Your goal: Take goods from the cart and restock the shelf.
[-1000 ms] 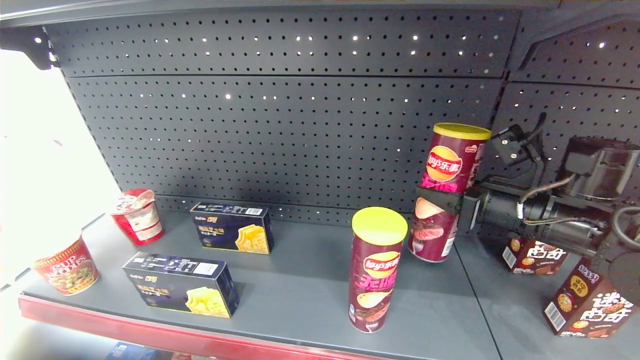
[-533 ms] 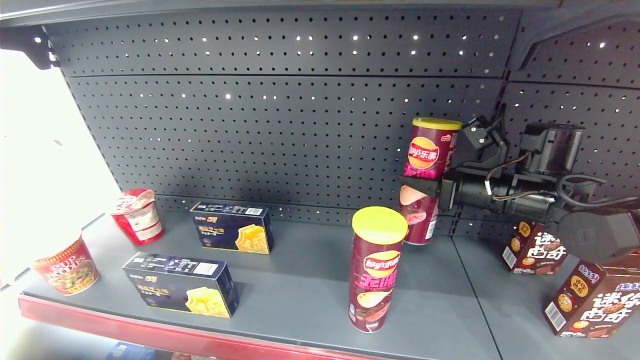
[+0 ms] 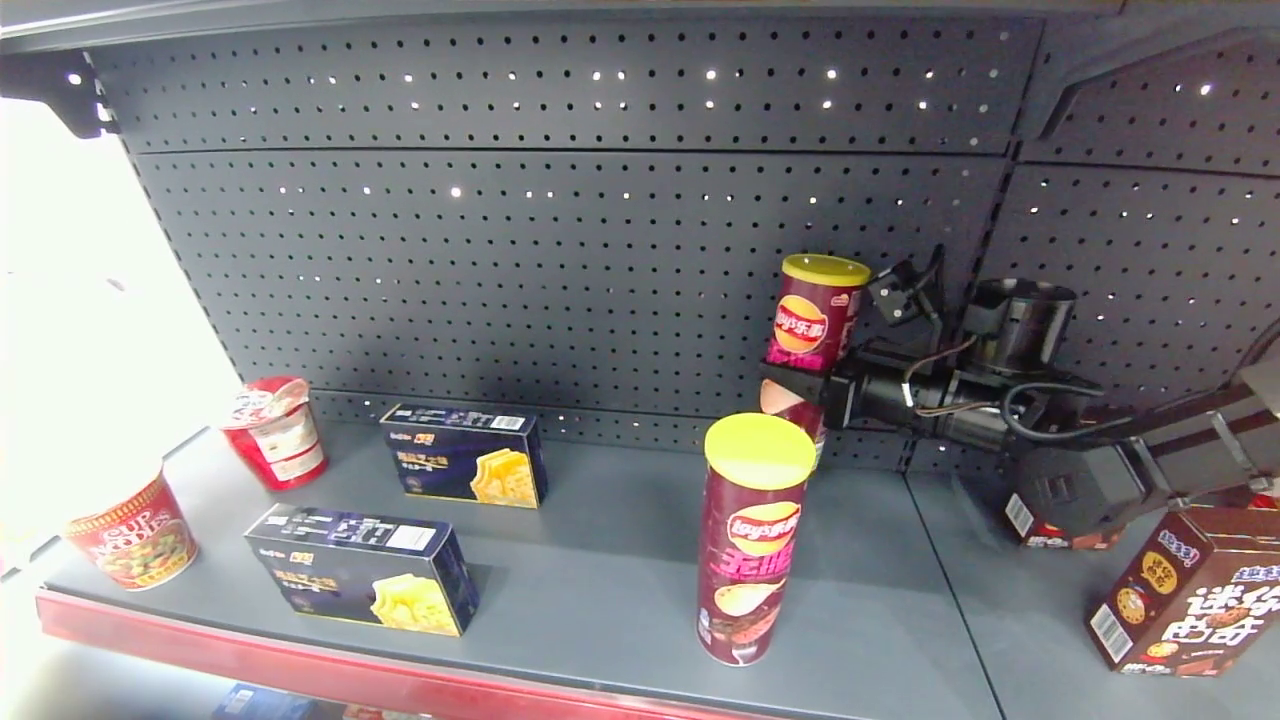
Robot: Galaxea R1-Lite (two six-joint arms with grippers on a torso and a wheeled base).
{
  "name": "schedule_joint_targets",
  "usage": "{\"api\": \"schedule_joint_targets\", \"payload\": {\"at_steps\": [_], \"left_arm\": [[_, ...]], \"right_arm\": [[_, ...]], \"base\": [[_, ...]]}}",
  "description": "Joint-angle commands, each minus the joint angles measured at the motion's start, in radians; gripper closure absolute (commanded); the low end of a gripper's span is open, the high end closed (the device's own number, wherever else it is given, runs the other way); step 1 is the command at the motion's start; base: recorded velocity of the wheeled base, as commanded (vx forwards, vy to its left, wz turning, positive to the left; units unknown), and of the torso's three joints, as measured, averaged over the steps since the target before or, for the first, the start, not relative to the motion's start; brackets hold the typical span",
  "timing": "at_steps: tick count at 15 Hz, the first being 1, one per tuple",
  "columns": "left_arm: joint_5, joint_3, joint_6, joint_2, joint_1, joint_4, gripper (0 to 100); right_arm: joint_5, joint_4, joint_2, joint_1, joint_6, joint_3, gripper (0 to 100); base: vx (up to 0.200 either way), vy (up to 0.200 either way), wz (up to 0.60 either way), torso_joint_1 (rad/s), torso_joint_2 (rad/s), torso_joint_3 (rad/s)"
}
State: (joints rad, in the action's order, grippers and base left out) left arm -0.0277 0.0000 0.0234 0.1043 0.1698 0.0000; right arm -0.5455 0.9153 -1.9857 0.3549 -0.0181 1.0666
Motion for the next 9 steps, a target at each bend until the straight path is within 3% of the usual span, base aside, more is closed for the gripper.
{"api": "schedule_joint_targets", "payload": {"at_steps": [1, 9], "left_arm": [[0.0, 0.0, 0.0, 0.002, 0.0, 0.0, 0], [0.0, 0.0, 0.0, 0.002, 0.0, 0.0, 0]], "right_arm": [[-0.001, 0.014, -0.042, 0.007, -0.019, -0.004, 100], [-0.001, 0.1, -0.079, 0.013, -0.042, -0.053, 100]], "base": [[0.0, 0.0, 0.0, 0.0, 0.0, 0.0], [0.0, 0.0, 0.0, 0.0, 0.0, 0.0]]}}
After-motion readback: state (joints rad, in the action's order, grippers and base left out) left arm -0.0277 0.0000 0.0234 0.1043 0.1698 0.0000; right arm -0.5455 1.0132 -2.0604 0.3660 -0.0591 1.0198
